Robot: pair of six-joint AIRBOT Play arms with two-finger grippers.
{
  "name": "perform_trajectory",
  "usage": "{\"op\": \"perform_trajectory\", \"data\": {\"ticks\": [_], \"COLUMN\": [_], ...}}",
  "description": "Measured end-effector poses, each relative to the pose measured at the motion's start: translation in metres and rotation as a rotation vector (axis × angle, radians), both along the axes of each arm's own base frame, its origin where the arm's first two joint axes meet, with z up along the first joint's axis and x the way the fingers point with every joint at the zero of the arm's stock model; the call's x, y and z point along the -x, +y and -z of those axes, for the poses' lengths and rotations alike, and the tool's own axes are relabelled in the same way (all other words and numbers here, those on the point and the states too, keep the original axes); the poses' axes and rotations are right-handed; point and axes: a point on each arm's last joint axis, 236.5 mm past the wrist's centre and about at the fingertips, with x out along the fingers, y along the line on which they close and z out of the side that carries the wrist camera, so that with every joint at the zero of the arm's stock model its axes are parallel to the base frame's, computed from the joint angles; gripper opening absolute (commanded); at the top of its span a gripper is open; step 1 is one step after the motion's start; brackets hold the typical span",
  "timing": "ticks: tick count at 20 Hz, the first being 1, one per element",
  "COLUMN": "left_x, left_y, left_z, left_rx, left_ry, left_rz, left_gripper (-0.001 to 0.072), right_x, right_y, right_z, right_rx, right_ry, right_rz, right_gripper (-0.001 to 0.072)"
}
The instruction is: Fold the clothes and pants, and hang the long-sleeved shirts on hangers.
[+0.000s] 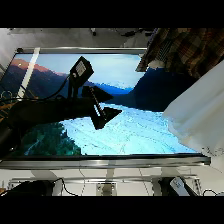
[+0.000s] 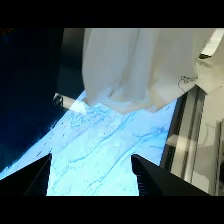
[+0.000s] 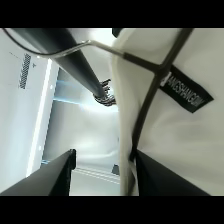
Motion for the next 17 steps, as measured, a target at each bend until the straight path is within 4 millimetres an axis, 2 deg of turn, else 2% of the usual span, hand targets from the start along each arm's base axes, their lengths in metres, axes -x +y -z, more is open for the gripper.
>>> {"op": "perform_trajectory", "data": {"ticks": [17], "left_x": [-0.0001], "left_y": [0.0000], "left_z": [-0.0002], "left_rx": [0.001], "left_ry": [0.000], "left_rz": [0.000], "left_gripper": [0.0592], "right_x": [0.0050], "right_y": [0.0029], "right_z": [-0.0024], "right_rx": [0.013], "right_ry": [0.001], "right_rz": [0.013], "right_gripper": [0.0466]}}
